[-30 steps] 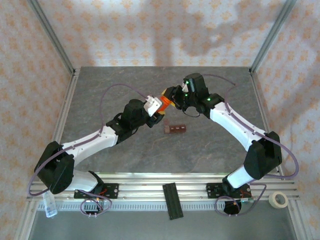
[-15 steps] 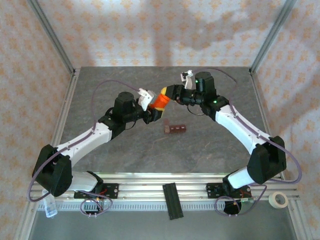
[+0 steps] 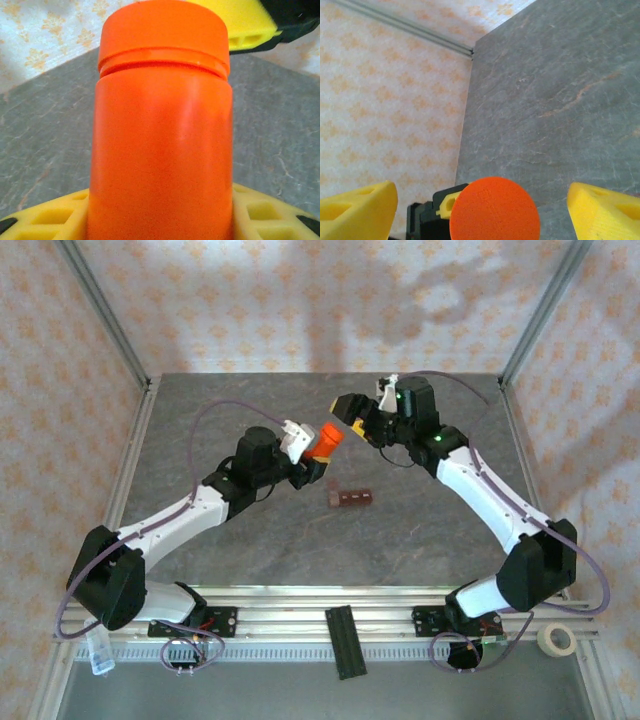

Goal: Sort the pills into containers

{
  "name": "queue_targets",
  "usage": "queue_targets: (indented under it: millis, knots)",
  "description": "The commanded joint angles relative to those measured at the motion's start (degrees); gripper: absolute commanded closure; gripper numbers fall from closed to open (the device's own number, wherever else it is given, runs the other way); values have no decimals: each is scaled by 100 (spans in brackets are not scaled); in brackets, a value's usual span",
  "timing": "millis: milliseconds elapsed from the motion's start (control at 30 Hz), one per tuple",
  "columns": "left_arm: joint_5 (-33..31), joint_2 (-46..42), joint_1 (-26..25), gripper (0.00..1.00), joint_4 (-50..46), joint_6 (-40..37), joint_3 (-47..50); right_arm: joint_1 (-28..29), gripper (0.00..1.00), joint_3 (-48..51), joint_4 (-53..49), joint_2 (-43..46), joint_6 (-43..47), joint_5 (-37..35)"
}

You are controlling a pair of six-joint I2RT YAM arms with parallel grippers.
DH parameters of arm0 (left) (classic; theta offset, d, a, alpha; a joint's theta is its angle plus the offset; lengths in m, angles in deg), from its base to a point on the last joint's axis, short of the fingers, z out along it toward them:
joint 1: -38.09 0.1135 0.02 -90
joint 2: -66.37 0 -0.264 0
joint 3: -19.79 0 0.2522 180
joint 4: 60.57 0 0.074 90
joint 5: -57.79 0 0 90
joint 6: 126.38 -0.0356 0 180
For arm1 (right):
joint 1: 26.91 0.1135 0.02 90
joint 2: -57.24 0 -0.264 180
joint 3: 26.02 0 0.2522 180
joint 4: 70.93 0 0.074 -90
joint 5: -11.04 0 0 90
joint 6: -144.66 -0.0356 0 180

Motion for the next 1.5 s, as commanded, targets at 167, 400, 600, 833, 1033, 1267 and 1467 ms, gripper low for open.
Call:
queue_targets:
  millis: [167, 400, 600, 833, 1033, 1267, 1467]
  knots:
    - [-991, -43, -244, 100, 2, -691, 13, 118, 12, -83, -275, -273, -881, -353]
    - [-1019, 101, -339, 100, 31, -725, -75, 308, 18, -113, -206, -418, -899, -363]
    - [-1025, 172, -367, 100, 91, -703, -93, 370, 32, -97, -155, -479, -912, -329]
    - [-1026, 208, -367, 100, 238, -612, -72, 406, 43, -31, -116, -506, -925, -230]
    - [-1011, 229, -367, 100, 245, -573, -92, 429, 43, 24, -112, -480, -891, -214]
    - [-1015, 222, -368, 100, 259, -524, -103, 424, 44, 37, -153, -445, -824, -213]
    - [-923, 184, -367, 100, 286, -424, -104, 423, 60, 44, -99, -420, -632, -151]
